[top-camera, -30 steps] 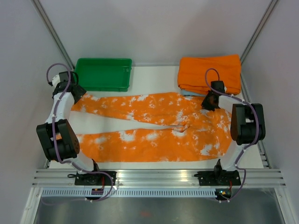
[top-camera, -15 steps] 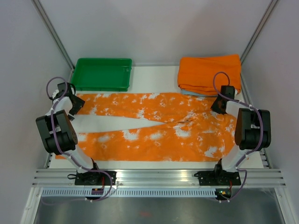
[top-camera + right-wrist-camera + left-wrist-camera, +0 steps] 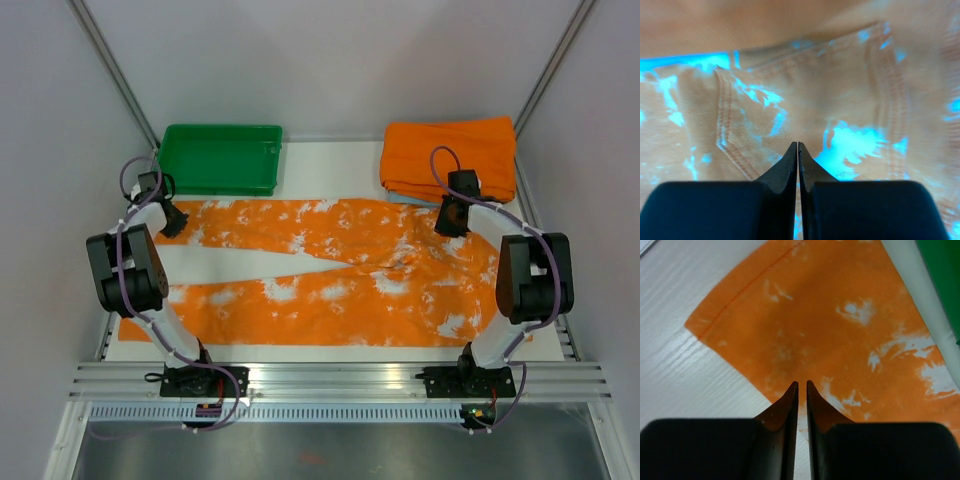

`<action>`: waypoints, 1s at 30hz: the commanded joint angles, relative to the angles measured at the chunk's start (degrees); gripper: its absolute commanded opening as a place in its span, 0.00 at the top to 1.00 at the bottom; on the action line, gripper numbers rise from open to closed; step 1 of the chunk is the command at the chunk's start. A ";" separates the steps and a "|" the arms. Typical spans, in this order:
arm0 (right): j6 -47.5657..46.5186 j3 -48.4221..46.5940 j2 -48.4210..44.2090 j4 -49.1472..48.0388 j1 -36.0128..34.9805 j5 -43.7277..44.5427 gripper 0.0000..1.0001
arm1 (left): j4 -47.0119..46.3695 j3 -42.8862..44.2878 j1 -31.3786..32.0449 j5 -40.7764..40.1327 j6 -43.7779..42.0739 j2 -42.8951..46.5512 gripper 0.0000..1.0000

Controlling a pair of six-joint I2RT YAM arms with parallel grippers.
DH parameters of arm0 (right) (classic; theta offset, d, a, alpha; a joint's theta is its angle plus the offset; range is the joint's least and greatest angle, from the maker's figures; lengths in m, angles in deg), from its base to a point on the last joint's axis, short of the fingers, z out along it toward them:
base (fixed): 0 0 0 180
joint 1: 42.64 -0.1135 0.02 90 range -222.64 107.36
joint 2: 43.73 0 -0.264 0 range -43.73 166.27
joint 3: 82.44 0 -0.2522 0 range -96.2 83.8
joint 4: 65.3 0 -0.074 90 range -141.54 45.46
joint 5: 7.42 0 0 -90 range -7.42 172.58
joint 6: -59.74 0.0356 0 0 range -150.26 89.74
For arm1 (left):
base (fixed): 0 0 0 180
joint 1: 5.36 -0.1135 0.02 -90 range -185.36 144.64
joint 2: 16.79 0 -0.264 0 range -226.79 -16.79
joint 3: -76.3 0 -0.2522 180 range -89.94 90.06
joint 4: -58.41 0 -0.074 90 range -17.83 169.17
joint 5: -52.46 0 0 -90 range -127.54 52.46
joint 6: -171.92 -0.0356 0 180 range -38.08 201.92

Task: Fold and stack the trousers
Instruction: Flatten the trousers out

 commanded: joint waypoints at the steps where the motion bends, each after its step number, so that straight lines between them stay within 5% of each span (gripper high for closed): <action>1: -1.98 -7.44 -4.93 6.55 0.59 4.04 0.93 | -1.54 4.04 1.74 -0.81 -2.73 -3.78 0.85; 8: -0.76 -9.83 -6.69 8.85 4.54 6.07 0.88 | 1.28 5.02 1.83 -1.78 -1.49 -7.30 0.98; 12: 2.14 -4.66 -9.50 5.78 10.07 1.24 0.89 | 2.33 4.93 1.92 -2.13 -2.20 -5.98 0.98; 21: 2.58 -0.95 -13.11 4.97 11.05 6.24 0.89 | 7.60 4.76 0.69 -2.57 -0.54 -7.74 0.98; 30: 6.27 3.26 -15.12 4.80 16.84 2.66 0.92 | 5.95 -4.20 -3.70 -5.73 -1.14 1.57 0.98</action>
